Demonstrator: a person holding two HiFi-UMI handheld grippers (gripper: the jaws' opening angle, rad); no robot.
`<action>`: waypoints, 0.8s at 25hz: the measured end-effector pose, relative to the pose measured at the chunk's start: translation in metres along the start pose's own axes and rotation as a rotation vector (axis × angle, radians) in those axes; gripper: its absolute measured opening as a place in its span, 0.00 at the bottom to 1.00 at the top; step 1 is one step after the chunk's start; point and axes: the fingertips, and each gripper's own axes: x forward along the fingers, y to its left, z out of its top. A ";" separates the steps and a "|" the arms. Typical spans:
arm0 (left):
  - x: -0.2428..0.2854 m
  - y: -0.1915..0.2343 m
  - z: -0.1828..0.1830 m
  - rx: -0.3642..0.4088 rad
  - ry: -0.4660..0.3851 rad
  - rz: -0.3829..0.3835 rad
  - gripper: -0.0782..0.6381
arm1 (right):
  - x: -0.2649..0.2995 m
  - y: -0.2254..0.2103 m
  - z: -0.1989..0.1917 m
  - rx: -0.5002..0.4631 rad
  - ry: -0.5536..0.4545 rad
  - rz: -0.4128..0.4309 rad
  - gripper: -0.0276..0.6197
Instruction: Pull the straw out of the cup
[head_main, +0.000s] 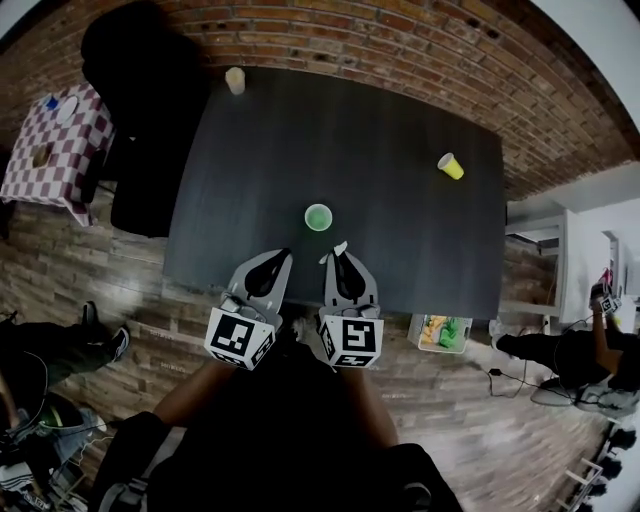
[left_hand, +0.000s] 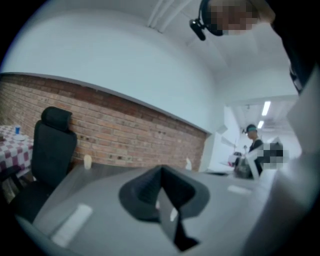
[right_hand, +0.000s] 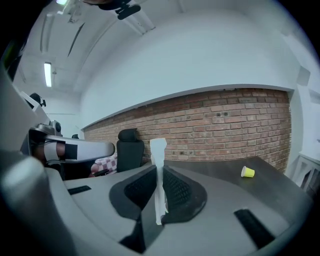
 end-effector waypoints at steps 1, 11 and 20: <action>-0.005 -0.004 0.002 0.001 -0.005 0.000 0.12 | -0.005 0.002 0.003 -0.005 -0.006 0.002 0.10; -0.037 -0.026 0.015 0.019 -0.031 -0.002 0.12 | -0.055 0.017 0.025 0.005 -0.069 0.005 0.10; -0.042 -0.032 0.021 0.026 -0.047 -0.008 0.12 | -0.064 0.021 0.037 0.000 -0.092 0.007 0.10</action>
